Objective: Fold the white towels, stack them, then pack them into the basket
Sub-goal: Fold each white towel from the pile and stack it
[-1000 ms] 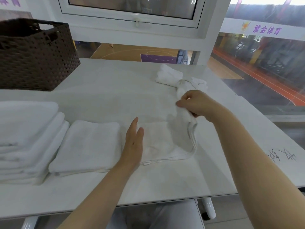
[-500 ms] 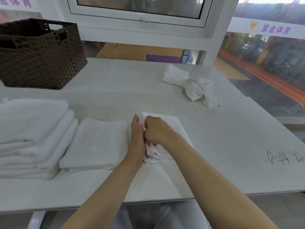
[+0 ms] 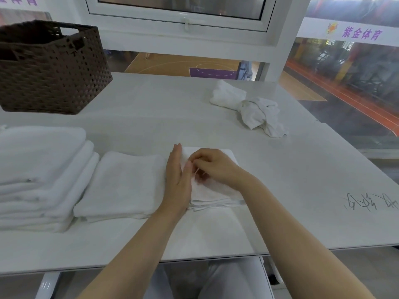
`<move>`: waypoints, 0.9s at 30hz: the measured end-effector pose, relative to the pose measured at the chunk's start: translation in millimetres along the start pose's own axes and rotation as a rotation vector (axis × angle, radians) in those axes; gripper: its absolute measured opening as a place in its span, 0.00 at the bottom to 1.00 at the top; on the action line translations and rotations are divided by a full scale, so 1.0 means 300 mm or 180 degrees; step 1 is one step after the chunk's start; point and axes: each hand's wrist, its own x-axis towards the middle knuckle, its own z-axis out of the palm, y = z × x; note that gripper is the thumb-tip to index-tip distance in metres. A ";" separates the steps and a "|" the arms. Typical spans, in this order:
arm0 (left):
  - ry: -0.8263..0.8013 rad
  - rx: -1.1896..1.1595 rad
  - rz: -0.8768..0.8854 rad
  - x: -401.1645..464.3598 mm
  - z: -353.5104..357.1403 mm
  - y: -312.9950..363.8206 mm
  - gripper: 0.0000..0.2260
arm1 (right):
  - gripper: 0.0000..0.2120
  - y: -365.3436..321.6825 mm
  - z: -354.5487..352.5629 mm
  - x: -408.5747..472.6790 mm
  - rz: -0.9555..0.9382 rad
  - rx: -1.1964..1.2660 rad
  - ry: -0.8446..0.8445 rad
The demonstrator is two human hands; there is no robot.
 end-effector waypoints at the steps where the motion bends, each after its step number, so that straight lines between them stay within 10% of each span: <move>1: -0.0082 0.0287 0.0222 -0.009 -0.001 0.005 0.23 | 0.10 0.018 -0.027 -0.001 -0.0214 -0.0068 0.0321; 9: -0.0216 0.1610 0.0048 -0.006 0.001 -0.033 0.24 | 0.22 0.173 -0.104 0.033 -0.0412 -0.2533 0.0209; 27: -0.1391 0.3603 0.0227 0.078 -0.015 0.133 0.26 | 0.27 0.208 -0.037 -0.034 0.0046 -0.2859 0.0413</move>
